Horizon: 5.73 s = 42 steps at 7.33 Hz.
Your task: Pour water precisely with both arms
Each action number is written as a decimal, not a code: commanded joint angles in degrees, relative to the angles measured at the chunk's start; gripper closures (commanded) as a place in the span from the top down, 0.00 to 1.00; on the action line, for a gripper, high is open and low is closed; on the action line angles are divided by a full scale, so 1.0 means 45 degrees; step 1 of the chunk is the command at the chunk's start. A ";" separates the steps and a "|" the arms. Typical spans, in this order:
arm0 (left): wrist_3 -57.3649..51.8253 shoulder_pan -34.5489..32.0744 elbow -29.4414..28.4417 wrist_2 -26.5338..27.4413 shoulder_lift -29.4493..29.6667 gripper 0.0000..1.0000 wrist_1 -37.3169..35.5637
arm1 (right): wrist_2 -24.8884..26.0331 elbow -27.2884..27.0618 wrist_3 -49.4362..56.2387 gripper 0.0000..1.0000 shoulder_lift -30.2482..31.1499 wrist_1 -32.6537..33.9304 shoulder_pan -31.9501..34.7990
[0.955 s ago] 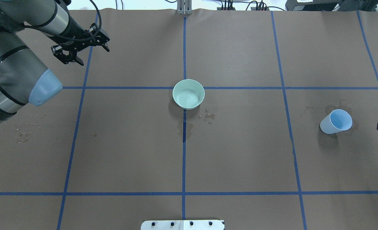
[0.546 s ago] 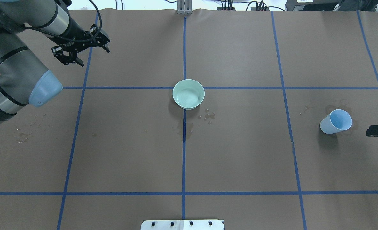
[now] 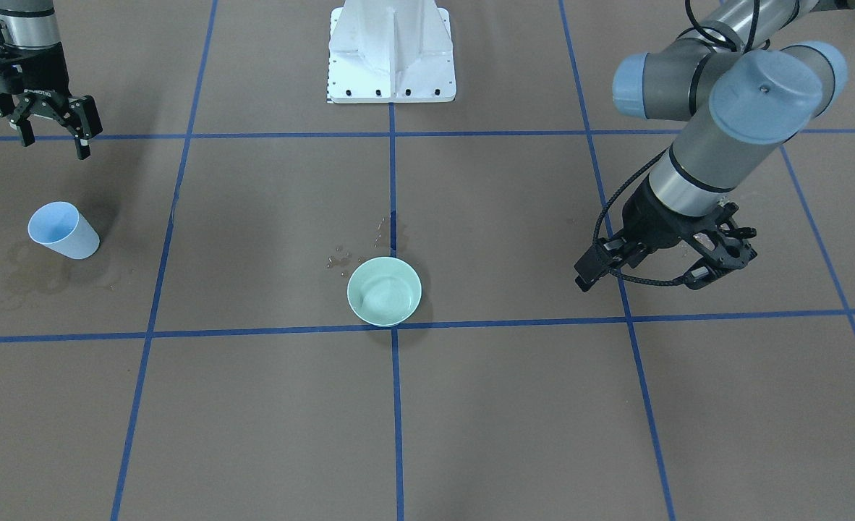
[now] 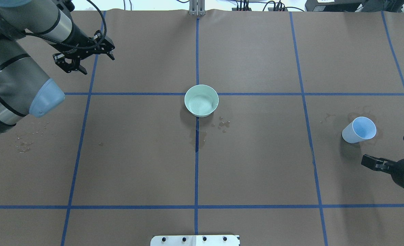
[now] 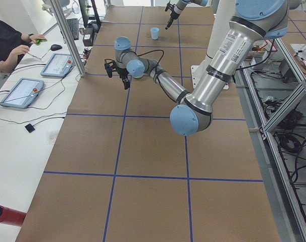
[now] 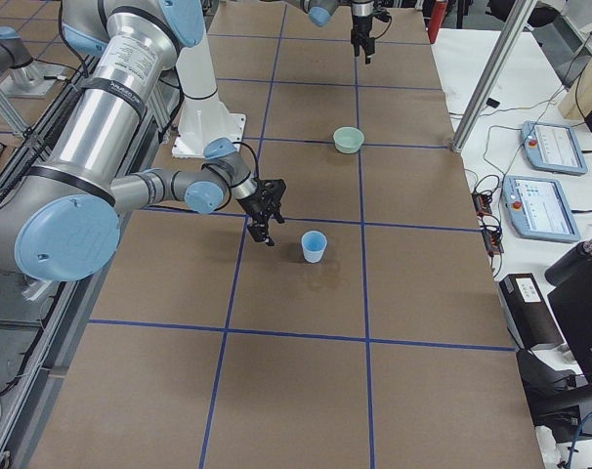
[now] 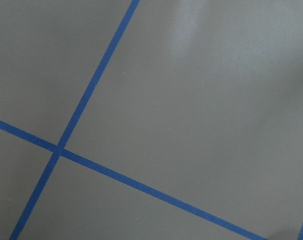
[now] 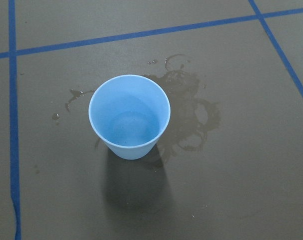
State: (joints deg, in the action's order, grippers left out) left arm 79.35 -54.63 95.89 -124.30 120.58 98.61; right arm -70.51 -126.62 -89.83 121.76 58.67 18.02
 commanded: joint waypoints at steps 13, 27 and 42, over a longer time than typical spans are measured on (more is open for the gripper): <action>-0.0036 0.0167 -0.0021 0.0004 -0.0175 1.00 0.0039 | 0.3247 0.1907 -0.0291 0.98 -0.1570 0.0028 -0.1288; 0.0042 0.0187 -0.0079 0.0004 -0.0174 1.00 0.0059 | 0.4947 0.3899 -0.0134 0.98 -0.2898 0.0048 -0.1289; 0.0042 0.0382 0.0018 0.0453 -0.0468 1.00 0.0117 | 0.4928 0.4583 0.0549 0.98 -0.3640 0.0048 -0.0469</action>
State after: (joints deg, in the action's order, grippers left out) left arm 79.54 -52.91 95.97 -122.32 118.50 99.14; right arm -48.33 -106.09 -87.40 105.41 58.89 15.76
